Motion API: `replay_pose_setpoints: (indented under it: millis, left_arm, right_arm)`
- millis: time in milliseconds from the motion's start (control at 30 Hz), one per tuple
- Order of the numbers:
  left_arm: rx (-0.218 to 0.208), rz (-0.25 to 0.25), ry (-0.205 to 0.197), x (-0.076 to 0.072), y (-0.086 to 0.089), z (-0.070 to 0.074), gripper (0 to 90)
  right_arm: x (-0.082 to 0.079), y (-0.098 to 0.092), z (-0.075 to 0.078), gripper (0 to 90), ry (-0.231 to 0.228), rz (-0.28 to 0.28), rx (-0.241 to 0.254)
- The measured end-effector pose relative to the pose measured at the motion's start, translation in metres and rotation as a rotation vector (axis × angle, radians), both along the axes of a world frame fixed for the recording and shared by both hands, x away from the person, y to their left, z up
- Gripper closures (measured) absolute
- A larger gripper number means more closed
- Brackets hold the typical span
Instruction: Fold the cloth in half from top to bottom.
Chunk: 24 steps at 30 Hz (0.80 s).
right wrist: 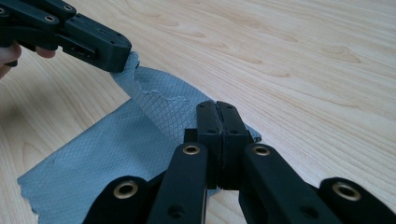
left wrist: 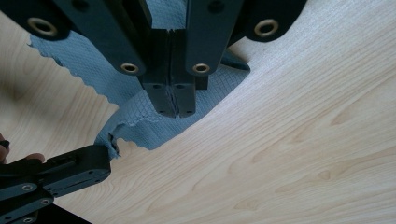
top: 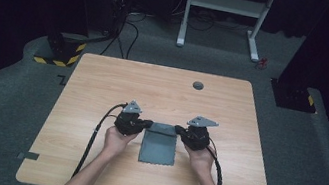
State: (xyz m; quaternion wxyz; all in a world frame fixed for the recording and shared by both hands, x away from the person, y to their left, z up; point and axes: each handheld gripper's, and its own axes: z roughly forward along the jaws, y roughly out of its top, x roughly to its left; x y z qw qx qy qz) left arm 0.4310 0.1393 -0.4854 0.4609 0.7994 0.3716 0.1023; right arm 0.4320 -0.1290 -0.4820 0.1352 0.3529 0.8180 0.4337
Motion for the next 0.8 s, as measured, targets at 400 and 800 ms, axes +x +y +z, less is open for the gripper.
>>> replay_pose_setpoints:
  millis: [400,800]
  left_arm:
    - [0.015,-0.012,-0.001,-0.01,-0.002,0.0,89.4]
    - [0.003,-0.024,-0.003,-0.021,-0.001,0.001,89.4]
  right_arm:
    - [-0.009,-0.006,-0.006,89.6,0.016,0.007,0.033]
    - [-0.02,-0.006,-0.003,89.6,0.0,0.032,0.033]
